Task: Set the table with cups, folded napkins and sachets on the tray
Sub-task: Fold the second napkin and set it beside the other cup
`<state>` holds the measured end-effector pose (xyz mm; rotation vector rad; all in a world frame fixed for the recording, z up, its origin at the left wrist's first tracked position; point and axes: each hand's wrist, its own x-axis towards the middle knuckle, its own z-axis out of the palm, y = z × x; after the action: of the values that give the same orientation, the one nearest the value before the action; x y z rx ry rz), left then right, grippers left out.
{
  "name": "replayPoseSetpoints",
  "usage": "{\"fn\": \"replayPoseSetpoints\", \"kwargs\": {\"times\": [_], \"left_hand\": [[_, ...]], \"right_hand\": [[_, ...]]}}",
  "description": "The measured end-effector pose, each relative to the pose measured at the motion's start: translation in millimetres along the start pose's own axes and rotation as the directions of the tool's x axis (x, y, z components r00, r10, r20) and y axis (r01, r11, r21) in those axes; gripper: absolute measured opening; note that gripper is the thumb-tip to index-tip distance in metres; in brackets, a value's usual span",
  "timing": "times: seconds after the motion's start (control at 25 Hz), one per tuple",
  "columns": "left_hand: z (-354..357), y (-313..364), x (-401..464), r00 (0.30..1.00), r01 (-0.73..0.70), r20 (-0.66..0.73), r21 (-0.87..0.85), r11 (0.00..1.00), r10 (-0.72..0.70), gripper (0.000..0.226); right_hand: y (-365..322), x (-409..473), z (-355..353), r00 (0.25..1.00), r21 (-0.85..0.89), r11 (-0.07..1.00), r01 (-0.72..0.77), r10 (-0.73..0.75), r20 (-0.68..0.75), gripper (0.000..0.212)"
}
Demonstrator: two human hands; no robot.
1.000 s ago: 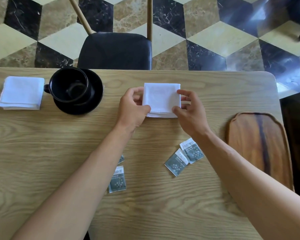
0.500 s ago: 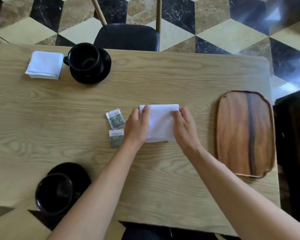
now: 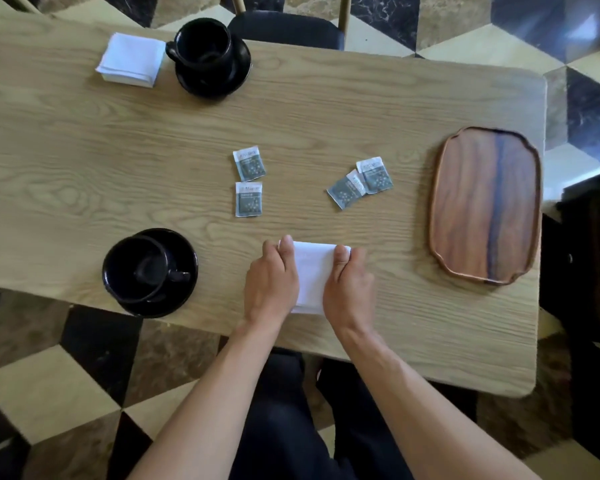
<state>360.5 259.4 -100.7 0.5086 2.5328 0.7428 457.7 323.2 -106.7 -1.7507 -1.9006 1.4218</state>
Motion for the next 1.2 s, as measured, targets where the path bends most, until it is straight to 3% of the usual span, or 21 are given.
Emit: {"fn": "replayPoseSetpoints", "kwargs": {"times": [0.2, 0.4, 0.48, 0.56, 0.64, 0.76, 0.92, 1.2], "left_hand": [[-20.8, -47.1, 2.8, 1.000, -0.031, -0.004, 0.134, 0.990, 0.031, 0.052], [-27.2, -76.5, -3.3, 0.997, -0.075, 0.027, 0.112, 0.991, 0.072, 0.030], [-27.7, -83.1, -10.4, 0.987, -0.148, -0.025, 0.233, 0.961, 0.158, 0.028], [-26.3, -86.9, -16.1, 0.959, -0.227, -0.082, 0.344, 0.911, 0.270, 0.042], [-20.2, -87.4, -19.0, 0.903, -0.397, -0.018, 0.352, 0.848, 0.430, 0.055], [-4.5, -87.8, -18.9, 0.816, -0.571, 0.165, 0.379, 0.728, 0.554, 0.061], [1.0, -103.3, -12.1, 0.797, -0.602, 0.277, 0.418, 0.680, 0.536, 0.067], [-9.1, -114.0, 7.0, 0.692, -0.715, 0.352, 0.449, 0.536, 0.630, 0.067]], "right_hand": [[14.7, -31.1, 29.2, 0.999, -0.059, 0.997, -0.045, 0.046, 0.013, 0.032], [13.4, -38.0, 47.4, 0.999, -0.206, 0.978, -0.037, 0.033, -0.024, 0.036], [12.4, -42.5, 50.5, 0.996, -0.270, 0.962, -0.042, 0.018, -0.091, 0.034], [12.0, -48.5, 51.7, 0.988, -0.333, 0.943, 0.012, -0.062, -0.142, 0.043], [13.9, -51.4, 54.0, 0.965, -0.421, 0.897, 0.135, -0.215, -0.150, 0.052], [21.8, -45.4, 54.7, 0.899, -0.550, 0.754, 0.358, -0.437, -0.014, 0.052], [46.6, -42.8, 43.4, 0.861, -0.583, 0.645, 0.494, -0.457, 0.223, 0.056], [60.4, -57.3, 46.1, 0.854, -0.676, 0.558, 0.481, -0.471, 0.220, 0.070]]}}
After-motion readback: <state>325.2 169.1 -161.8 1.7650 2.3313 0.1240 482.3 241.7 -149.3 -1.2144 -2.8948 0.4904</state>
